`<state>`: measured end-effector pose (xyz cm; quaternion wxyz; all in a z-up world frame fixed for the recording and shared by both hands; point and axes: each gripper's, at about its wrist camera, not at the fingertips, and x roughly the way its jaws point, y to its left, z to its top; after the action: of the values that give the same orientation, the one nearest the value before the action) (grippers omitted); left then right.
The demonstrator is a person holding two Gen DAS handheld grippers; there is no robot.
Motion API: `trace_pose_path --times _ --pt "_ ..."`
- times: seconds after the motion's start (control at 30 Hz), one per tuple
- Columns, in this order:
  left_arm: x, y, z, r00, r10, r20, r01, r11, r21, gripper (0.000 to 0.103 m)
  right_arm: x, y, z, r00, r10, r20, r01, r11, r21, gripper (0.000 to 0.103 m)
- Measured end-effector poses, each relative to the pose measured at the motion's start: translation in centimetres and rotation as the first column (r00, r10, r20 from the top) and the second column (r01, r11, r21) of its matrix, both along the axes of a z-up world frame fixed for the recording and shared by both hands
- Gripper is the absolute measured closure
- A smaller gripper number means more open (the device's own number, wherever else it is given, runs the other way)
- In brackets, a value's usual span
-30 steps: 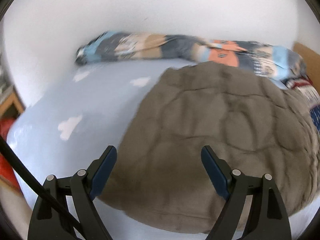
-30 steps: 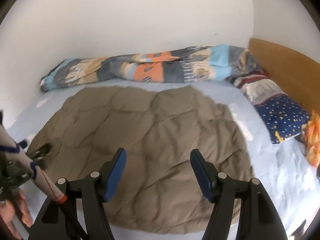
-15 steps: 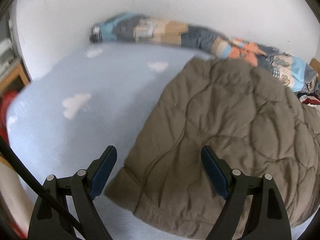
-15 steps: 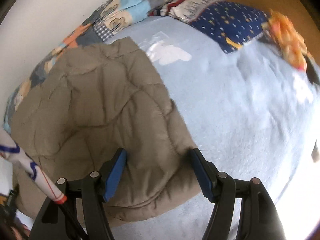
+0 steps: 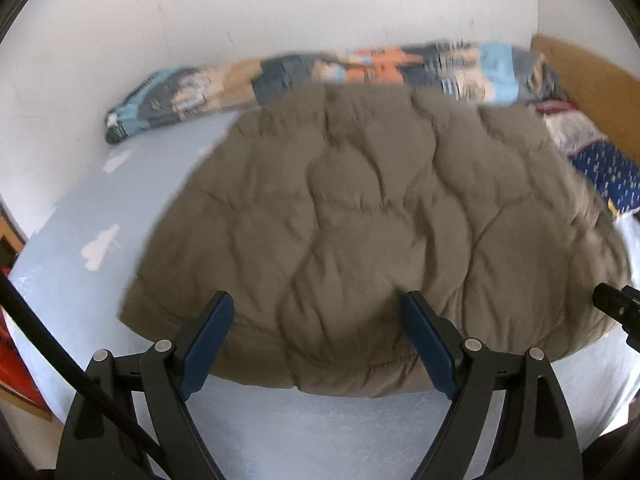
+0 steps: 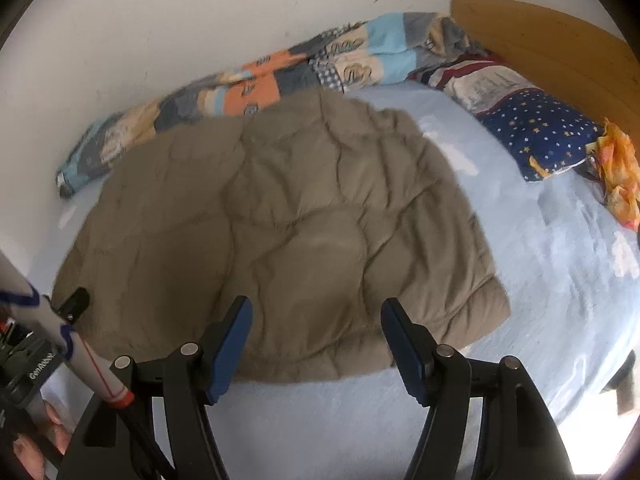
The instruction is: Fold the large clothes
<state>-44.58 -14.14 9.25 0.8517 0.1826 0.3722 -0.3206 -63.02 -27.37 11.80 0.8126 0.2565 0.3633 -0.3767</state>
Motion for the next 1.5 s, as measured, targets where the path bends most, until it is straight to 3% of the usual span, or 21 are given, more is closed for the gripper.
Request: trace_pose_path --times 0.1,0.27,0.5,0.73,0.93,1.13,1.5 --pt "1.3 -0.6 -1.6 0.998 0.008 -0.06 -0.006 1.0 0.022 0.015 0.7 -0.7 -2.4 0.999 0.006 -0.048 -0.003 0.998 0.064 0.031" --pt "0.5 -0.3 -1.2 0.999 0.004 -0.038 -0.003 1.0 0.028 0.014 1.8 -0.8 -3.5 0.995 0.034 -0.098 -0.028 0.998 0.056 0.023" --pt "-1.3 2.5 2.2 0.999 0.006 -0.033 -0.007 1.0 -0.022 0.015 0.1 1.4 0.2 0.999 0.034 0.004 -0.034 0.999 -0.012 0.023" --pt "-3.5 4.6 4.8 1.0 0.002 0.029 0.001 0.996 -0.093 0.015 -1.9 4.3 3.0 0.995 0.06 0.077 -0.055 0.997 -0.061 0.023" --pt "-1.9 4.9 2.7 0.999 0.034 0.003 -0.033 0.997 -0.07 0.015 -0.5 4.5 2.9 0.994 0.08 0.079 -0.074 0.995 -0.072 0.023" --pt "0.2 3.9 -0.9 0.995 0.073 -0.067 -0.075 0.997 -0.02 0.015 2.6 4.0 -0.6 0.989 0.141 0.054 -0.14 0.99 -0.019 0.023" --pt "0.7 2.6 -2.2 0.993 0.111 -0.05 -0.112 0.993 -0.033 0.013 5.5 2.5 -3.0 0.99 0.138 0.01 -0.138 0.99 0.003 0.018"
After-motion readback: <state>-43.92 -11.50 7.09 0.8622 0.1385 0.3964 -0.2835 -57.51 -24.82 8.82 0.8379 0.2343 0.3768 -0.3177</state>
